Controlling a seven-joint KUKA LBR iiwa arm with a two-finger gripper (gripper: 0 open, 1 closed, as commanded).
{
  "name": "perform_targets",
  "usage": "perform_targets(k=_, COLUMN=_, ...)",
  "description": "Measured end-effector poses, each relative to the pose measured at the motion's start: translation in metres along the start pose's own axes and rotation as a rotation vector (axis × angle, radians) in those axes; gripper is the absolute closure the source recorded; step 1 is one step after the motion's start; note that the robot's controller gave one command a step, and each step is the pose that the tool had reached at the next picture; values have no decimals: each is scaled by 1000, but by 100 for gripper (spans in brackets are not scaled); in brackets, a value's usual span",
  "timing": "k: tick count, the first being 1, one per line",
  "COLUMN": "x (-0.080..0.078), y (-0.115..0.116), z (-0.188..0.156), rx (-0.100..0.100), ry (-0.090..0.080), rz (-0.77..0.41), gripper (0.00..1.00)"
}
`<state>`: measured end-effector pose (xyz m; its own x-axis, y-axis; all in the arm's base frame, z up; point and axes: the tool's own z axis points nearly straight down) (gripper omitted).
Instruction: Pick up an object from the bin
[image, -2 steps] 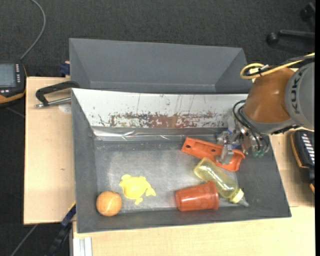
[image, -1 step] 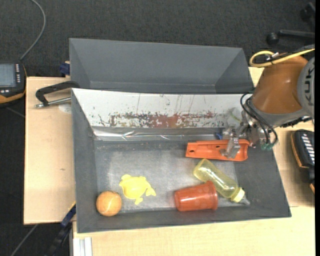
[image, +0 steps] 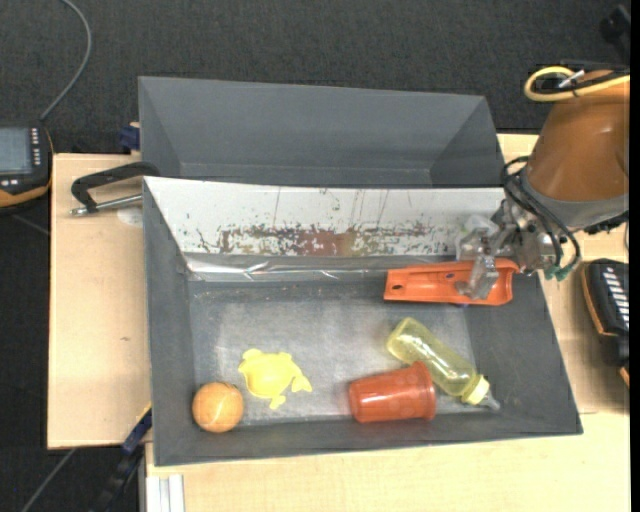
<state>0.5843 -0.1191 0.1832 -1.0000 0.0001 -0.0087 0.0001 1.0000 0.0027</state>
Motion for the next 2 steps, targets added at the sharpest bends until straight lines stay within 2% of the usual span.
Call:
perform_targets(k=1, x=0, y=1, z=-21, rx=2, ry=-7, rz=-2, gripper=100)
perform_targets(k=2, x=-4, y=1, z=-24, rx=4, ry=-16, rz=-5, gripper=100)
